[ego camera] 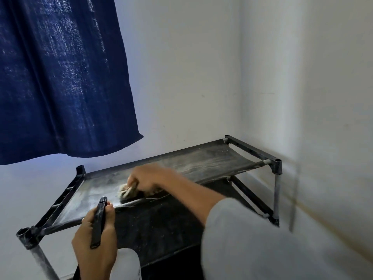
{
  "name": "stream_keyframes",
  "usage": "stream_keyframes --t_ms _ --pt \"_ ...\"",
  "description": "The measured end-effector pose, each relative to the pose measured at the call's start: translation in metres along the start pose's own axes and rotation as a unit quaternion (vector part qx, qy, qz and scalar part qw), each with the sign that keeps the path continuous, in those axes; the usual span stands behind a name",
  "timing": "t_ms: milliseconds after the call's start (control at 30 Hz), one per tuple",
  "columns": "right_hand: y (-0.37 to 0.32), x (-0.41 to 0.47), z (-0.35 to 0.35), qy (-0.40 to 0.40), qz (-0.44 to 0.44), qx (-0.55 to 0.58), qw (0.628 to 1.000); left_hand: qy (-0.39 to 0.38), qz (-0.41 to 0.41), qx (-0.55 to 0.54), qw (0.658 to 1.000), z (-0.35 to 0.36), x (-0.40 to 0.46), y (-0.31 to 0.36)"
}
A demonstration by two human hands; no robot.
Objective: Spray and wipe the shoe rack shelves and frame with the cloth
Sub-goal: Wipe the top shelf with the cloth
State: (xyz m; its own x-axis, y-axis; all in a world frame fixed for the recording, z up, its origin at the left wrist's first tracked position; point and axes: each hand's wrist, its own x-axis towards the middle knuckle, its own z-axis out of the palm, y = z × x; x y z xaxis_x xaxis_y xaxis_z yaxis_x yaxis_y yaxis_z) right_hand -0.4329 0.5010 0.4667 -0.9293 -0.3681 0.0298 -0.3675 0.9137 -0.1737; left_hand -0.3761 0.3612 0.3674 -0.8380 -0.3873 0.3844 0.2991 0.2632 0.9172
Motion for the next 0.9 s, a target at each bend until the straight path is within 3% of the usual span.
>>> stream_keyframes --t_ms 133,333,567,700,900 --pt "0.067 -0.052 -0.020 -0.037 0.063 0.012 0.997 -0.005 0.007 -0.001 1.000 0.002 0.000 -0.001" --pt "0.183 -0.144 -0.046 0.024 0.291 -0.033 0.956 -0.014 0.021 -0.022 0.999 0.007 -0.007 0.005" --pt "0.181 -0.140 -0.037 0.077 0.237 -0.066 0.966 -0.098 0.034 -0.016 0.994 0.044 -0.035 0.033" --pt "0.188 -0.141 -0.035 0.087 0.223 -0.065 0.969 -0.157 0.072 -0.075 0.982 0.069 -0.053 0.042" --pt "0.205 -0.117 -0.026 0.136 0.220 -0.091 0.962 -0.135 0.142 -0.082 0.977 0.082 -0.061 0.044"
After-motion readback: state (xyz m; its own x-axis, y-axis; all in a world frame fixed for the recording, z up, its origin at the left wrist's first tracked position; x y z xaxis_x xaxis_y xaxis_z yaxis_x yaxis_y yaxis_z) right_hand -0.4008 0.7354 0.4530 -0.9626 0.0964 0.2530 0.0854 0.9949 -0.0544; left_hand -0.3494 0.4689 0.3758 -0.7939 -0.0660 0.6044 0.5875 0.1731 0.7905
